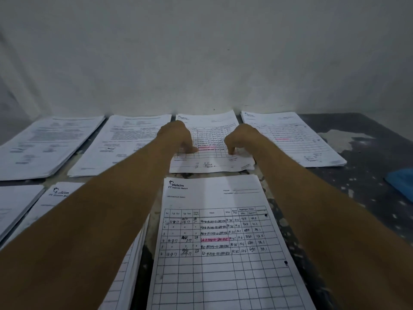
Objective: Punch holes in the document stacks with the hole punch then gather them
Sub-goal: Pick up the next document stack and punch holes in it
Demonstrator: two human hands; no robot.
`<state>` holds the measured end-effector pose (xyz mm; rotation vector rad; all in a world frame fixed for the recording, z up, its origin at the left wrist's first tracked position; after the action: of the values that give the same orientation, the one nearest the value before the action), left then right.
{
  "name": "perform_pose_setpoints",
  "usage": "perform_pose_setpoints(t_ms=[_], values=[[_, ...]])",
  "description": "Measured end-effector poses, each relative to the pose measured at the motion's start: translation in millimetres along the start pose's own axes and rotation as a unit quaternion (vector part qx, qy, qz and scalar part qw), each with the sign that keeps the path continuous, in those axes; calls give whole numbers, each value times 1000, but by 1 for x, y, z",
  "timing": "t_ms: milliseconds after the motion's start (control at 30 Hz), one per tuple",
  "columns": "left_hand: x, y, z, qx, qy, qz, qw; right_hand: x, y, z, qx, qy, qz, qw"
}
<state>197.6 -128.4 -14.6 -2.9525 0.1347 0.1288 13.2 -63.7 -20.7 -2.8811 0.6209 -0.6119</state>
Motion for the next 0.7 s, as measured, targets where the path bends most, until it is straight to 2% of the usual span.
perform_pose_setpoints(t_ms=[167, 267, 433, 567, 700], values=[[-2, 2, 0, 17, 33, 12, 999, 6, 0, -6, -26, -14, -21, 999], [3, 3, 0, 13, 8, 1, 1000, 7, -1, -9, -34, 8, -24, 999], [2, -3, 1, 16, -7, 2, 1000, -2, -1, -12, -43, 164, -13, 985], [1, -7, 0, -15, -6, 20, 1000, -6, -1, -17, -50, 323, -42, 944], [5, -9, 1, -45, -34, 23, 998, -9, -5, -24, -63, 402, -118, 906]])
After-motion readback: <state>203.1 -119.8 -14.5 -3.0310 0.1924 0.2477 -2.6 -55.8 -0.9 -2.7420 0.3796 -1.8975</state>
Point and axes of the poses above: each hand's wrist, its own y-axis towards the middle knuckle, its own z-axis out of the palm, x = y × z, the point moved 7 cm from there along y, towards the middle knuckle, and after that the axes turned 3 degrees about -z, right-handed, at the moved point
